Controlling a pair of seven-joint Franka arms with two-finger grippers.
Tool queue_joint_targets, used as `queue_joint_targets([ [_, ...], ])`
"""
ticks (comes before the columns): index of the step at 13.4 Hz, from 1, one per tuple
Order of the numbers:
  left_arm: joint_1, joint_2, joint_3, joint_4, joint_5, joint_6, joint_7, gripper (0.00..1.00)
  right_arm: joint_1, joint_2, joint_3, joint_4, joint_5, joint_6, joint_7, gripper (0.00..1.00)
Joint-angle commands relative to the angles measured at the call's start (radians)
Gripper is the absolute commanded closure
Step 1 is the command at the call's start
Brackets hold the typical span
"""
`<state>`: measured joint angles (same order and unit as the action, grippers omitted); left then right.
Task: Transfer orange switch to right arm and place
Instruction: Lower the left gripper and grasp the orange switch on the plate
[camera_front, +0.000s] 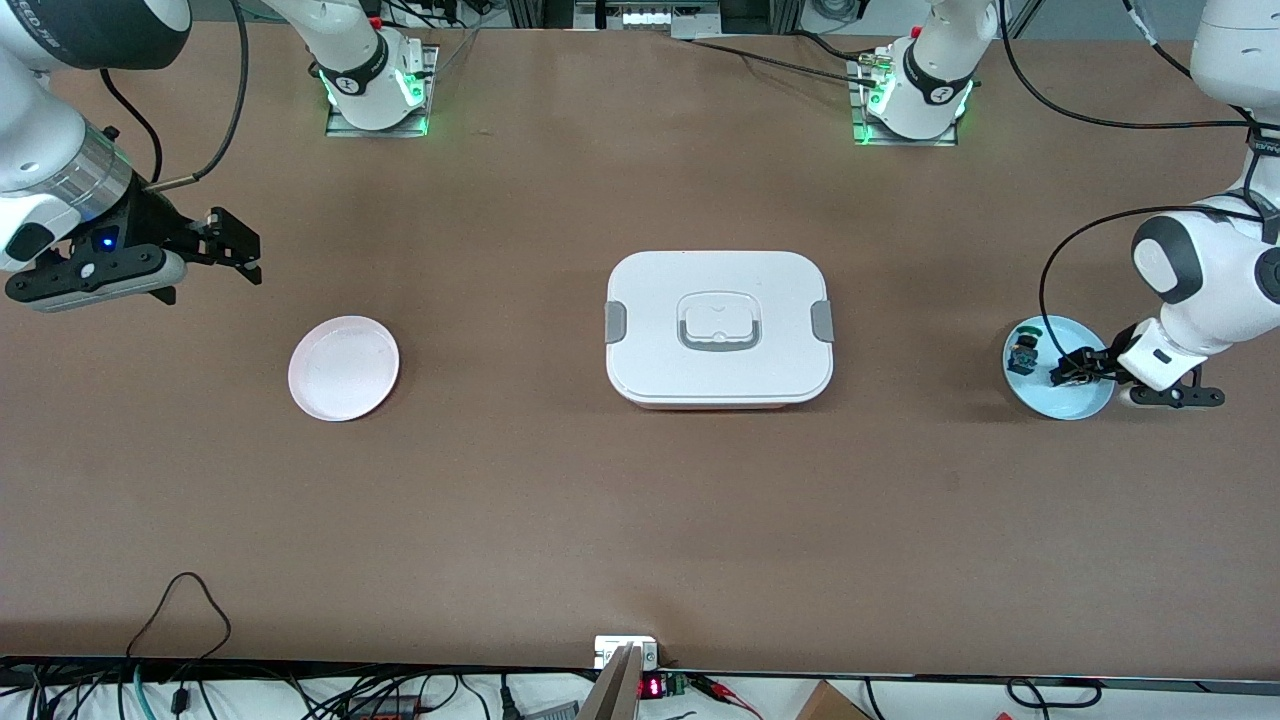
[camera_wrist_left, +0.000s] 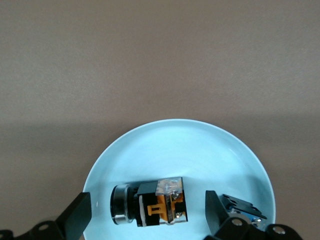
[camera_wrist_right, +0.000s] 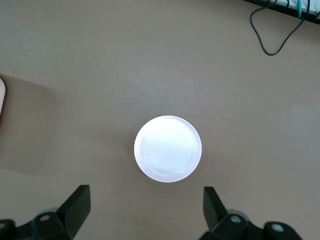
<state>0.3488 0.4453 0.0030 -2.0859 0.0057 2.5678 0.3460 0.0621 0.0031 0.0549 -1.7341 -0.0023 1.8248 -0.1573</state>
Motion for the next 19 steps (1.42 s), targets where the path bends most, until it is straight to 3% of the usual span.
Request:
queue_joint_targets([
  [1, 0.016, 0.015, -0.011, -0.003, 0.017, 0.02, 0.021, 0.0, 0.001, 0.003, -0.003, 0.016, -0.001, -0.018, 0.002, 0.0],
  [9, 0.024, 0.056, -0.011, -0.008, 0.016, 0.02, 0.021, 0.02, -0.001, 0.005, -0.004, 0.016, -0.001, -0.018, 0.001, 0.0],
  [12, 0.025, 0.061, -0.009, -0.003, 0.016, 0.011, 0.022, 0.34, 0.004, 0.003, -0.003, 0.018, -0.001, -0.016, 0.002, 0.0],
  [15, 0.025, 0.056, -0.011, 0.003, 0.017, 0.008, 0.034, 0.59, 0.002, 0.005, -0.003, 0.018, -0.001, -0.018, 0.002, 0.0],
  [17, 0.025, 0.049, -0.015, 0.01, 0.017, -0.004, 0.073, 0.64, 0.002, 0.005, -0.003, 0.016, -0.001, -0.018, 0.002, 0.0],
  [19, 0.025, 0.018, -0.02, 0.058, 0.017, -0.128, 0.091, 0.66, 0.002, 0.005, -0.003, 0.018, -0.001, -0.018, 0.002, 0.0],
])
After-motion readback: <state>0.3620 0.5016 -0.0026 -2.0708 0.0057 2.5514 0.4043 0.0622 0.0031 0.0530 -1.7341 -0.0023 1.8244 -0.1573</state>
